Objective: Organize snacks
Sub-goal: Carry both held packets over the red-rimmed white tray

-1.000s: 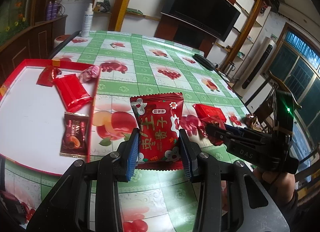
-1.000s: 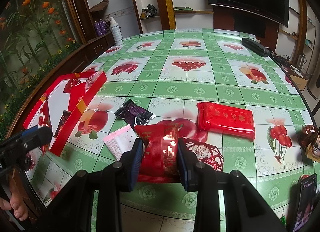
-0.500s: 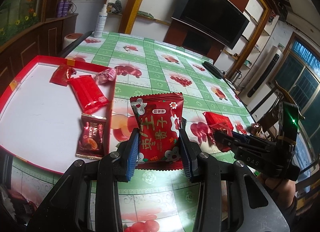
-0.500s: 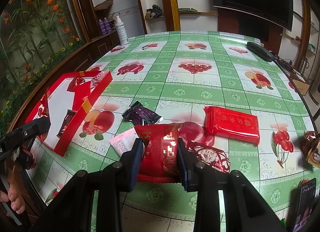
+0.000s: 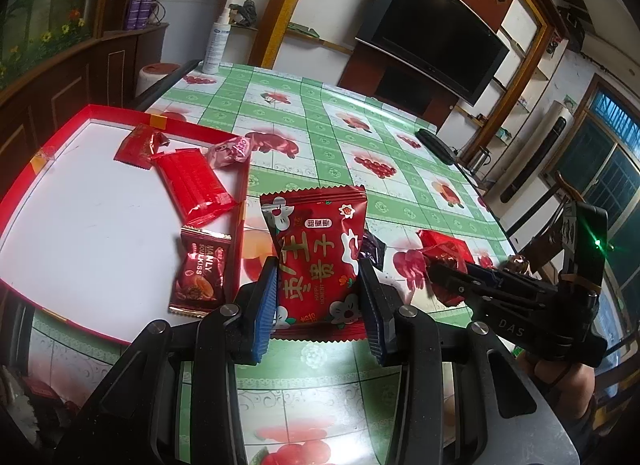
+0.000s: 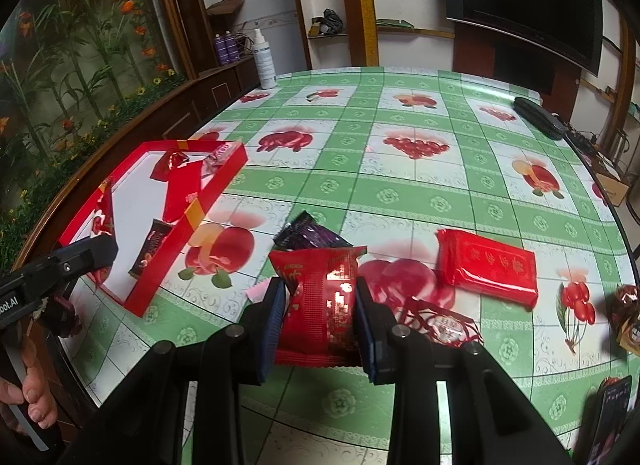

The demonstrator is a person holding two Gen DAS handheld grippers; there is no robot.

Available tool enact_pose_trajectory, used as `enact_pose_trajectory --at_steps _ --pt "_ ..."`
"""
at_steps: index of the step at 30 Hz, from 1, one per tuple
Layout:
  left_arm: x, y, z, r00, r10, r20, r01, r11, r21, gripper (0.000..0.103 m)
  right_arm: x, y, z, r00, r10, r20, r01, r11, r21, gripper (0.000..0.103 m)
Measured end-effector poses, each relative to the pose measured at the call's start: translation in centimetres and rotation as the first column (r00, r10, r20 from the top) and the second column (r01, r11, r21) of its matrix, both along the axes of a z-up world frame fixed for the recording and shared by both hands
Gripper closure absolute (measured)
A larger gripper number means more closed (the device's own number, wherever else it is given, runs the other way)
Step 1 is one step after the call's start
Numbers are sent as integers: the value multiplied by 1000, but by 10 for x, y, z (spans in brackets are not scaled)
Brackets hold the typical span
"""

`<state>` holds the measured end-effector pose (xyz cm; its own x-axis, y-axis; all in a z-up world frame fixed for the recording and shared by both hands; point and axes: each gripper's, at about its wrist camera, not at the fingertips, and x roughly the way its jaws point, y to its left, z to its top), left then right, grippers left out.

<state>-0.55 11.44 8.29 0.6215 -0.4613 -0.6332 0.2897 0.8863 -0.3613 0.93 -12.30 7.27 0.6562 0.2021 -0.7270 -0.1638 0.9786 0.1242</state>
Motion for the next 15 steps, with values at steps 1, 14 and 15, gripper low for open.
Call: enact_pose_trajectory --at_steps 1,14,15 --pt "-1 1 0 1000 2 0 -2 1000 0 66 0 2 1 1000 5 2 -5 1000 -2 67" --pt "-1 10 -1 1000 29 -4 -29 1000 -6 66 6 25 10 998 64 16 -63 998 -8 67" --pt "0 11 -1 999 32 -5 -32 999 -6 66 7 26 11 997 69 17 -69 998 -8 67"
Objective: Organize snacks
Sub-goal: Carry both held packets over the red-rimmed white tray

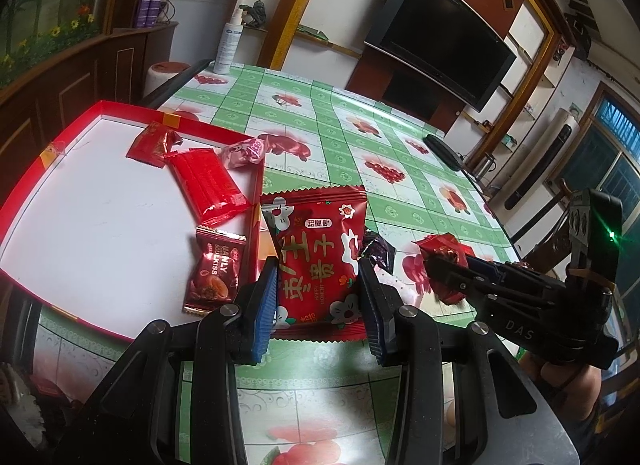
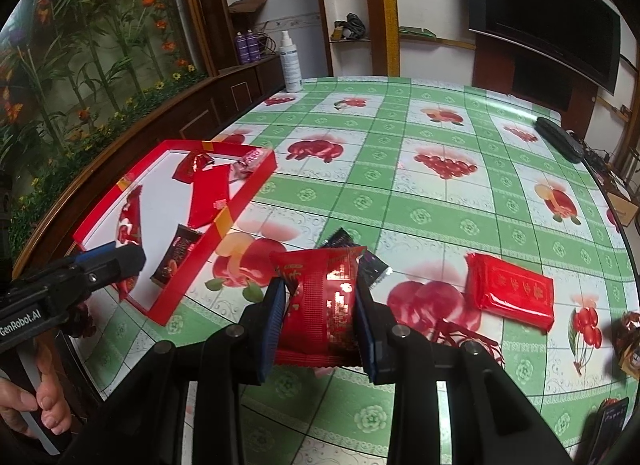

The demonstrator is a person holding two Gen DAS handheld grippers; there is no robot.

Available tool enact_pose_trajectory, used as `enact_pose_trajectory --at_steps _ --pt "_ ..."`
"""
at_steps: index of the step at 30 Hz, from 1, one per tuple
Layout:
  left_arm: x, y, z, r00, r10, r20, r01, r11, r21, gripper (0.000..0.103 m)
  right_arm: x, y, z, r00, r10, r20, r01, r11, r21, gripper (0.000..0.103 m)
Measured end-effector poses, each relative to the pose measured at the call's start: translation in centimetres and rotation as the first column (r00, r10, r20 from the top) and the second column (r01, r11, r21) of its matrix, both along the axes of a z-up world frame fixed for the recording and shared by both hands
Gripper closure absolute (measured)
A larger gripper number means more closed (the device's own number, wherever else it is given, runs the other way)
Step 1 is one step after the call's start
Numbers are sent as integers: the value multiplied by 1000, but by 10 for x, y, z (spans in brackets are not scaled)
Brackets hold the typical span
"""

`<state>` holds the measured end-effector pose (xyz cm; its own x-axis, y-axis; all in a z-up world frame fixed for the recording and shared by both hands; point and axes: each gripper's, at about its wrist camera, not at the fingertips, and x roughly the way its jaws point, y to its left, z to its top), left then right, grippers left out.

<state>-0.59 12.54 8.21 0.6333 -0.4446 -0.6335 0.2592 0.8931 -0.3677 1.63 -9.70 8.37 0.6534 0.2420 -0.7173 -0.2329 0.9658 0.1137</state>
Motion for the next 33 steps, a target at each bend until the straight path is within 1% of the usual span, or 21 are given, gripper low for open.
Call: enact_pose_trajectory --at_steps 7,11,13,17,19,22,26,30,33 --pt "4 11 -3 999 41 -8 -41 999 -8 66 10 4 1 1000 26 -6 -26 1000 8 67" --pt "5 18 -4 997 79 -10 -79 997 -5 66 17 8 0 997 67 -46 -64 996 61 67" --pt "7 25 -4 994 112 -16 -112 994 -9 66 22 13 0 993 94 -64 -89 992 85 67" --pt "13 36 -6 984 176 -25 -176 984 5 66 31 25 2 984 152 -91 -139 981 135 67" --pt "17 41 -11 978 206 -36 -206 978 15 66 37 35 5 979 181 -91 -167 975 144 67" --pt "22 49 -18 966 255 -50 -254 967 17 66 47 51 10 971 222 -89 -207 966 155 67" --pt "30 57 -24 944 326 -56 -323 945 50 66 68 75 11 954 283 -102 -260 946 193 67" --pt "37 64 -32 932 355 -76 -349 934 80 66 95 97 8 938 320 -130 -284 929 238 67" --pt "39 66 -40 930 353 -102 -344 934 101 66 116 118 2 924 350 -152 -300 913 275 67"
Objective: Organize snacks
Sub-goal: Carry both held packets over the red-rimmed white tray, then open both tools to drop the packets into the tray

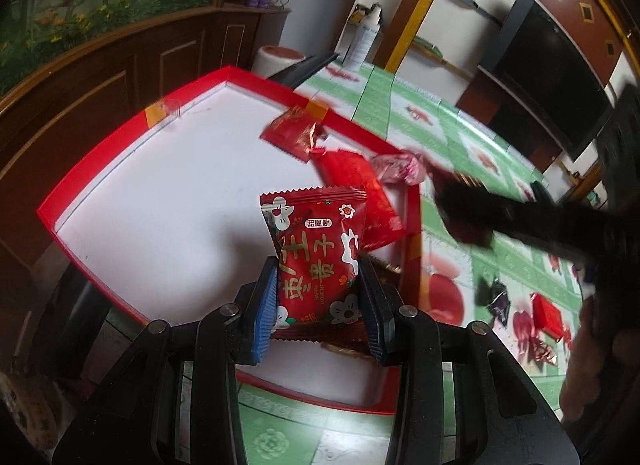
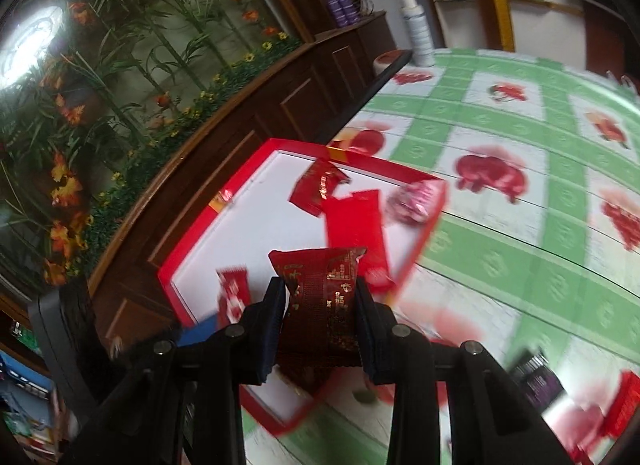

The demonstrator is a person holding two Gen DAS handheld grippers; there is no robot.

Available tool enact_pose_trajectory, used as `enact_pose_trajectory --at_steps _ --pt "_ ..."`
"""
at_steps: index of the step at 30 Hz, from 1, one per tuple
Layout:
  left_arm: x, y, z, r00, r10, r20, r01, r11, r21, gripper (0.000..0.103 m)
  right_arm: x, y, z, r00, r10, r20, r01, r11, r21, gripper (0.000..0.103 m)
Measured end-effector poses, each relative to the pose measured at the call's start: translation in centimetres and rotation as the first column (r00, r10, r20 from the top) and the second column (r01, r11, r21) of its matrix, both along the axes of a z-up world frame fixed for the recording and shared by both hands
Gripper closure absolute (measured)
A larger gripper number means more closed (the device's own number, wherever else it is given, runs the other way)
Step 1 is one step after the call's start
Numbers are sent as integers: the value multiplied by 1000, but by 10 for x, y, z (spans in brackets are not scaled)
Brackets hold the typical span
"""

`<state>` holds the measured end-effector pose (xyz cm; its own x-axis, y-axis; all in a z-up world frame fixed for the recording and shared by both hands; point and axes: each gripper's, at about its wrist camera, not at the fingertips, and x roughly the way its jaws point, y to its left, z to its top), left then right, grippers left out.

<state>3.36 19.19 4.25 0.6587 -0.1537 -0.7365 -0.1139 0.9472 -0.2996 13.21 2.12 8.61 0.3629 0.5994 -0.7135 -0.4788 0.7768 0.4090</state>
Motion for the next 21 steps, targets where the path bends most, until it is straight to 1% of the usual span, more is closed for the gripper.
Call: enact_pose_trajectory --at_steps 6,11,14,21 --pt "4 -6 -12 997 -54 -52 54 998 15 65 31 40 -21 995 83 -46 -80 995 55 67" --pt "7 -7 -19 994 -76 -82 79 996 28 65 42 69 -37 988 152 -39 -151 988 29 67" --pt "9 -4 -21 993 -71 -89 75 997 34 65 45 79 -43 985 167 -36 -167 986 4 67" --pt "11 0 -24 993 -68 -94 73 996 51 65 48 93 -56 979 202 5 -202 978 -45 66"
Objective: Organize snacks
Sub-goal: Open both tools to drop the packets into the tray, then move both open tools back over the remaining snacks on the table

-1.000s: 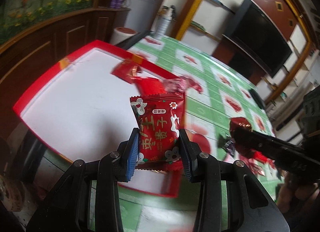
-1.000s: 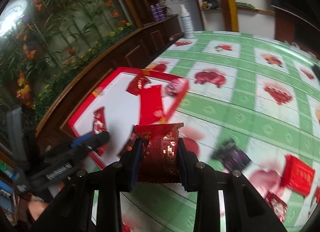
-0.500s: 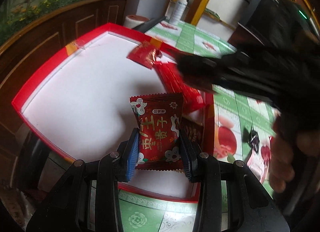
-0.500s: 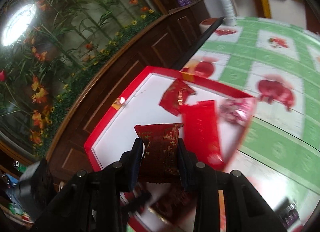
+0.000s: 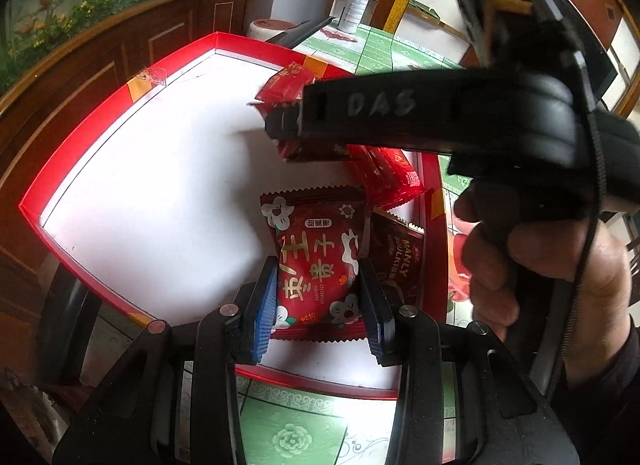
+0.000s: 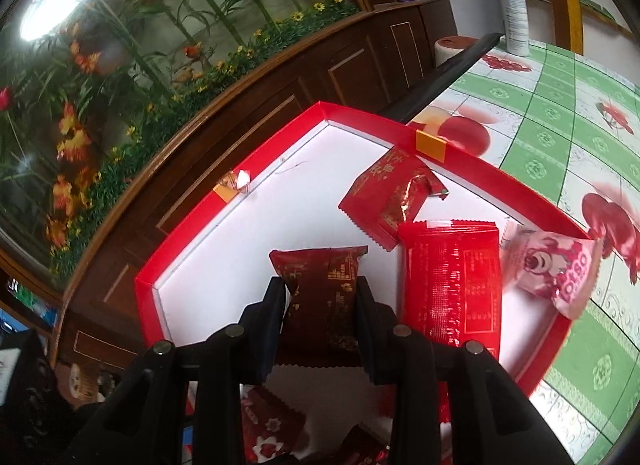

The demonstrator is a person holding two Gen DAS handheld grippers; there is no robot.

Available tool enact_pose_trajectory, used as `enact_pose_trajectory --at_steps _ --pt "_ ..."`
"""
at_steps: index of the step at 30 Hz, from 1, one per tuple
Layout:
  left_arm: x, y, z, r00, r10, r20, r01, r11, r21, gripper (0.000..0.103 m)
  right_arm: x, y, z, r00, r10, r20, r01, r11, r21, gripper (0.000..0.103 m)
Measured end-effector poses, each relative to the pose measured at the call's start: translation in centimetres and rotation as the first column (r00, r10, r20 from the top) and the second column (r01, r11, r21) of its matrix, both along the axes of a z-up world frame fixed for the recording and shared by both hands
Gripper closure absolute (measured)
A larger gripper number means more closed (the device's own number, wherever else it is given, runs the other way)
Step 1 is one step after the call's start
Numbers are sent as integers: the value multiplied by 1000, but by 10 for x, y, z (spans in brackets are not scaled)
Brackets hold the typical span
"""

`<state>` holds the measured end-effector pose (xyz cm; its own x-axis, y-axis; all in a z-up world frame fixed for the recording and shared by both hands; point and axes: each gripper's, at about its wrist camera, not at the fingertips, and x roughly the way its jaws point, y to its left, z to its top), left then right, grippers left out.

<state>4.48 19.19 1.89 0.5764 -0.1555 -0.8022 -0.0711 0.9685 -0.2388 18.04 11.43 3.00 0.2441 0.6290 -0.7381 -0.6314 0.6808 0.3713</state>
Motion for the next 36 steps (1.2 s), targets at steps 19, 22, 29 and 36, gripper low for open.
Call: enact_pose_trajectory --at_steps 19,22,29,36 --pt "-7 2 6 1000 17 7 -16 999 -34 41 -11 -8 14 997 -24 70 23 1000 14 45" --pt "-10 2 11 1000 16 23 -15 999 -48 36 -18 -16 22 996 -39 76 36 998 46 40" --pt "-22 1 17 999 24 36 -23 999 -49 36 -41 -52 46 988 -119 101 103 983 150 17" --pt "-31 -3 23 998 17 52 -15 999 -33 35 -61 -91 55 975 -206 77 184 956 229 8"
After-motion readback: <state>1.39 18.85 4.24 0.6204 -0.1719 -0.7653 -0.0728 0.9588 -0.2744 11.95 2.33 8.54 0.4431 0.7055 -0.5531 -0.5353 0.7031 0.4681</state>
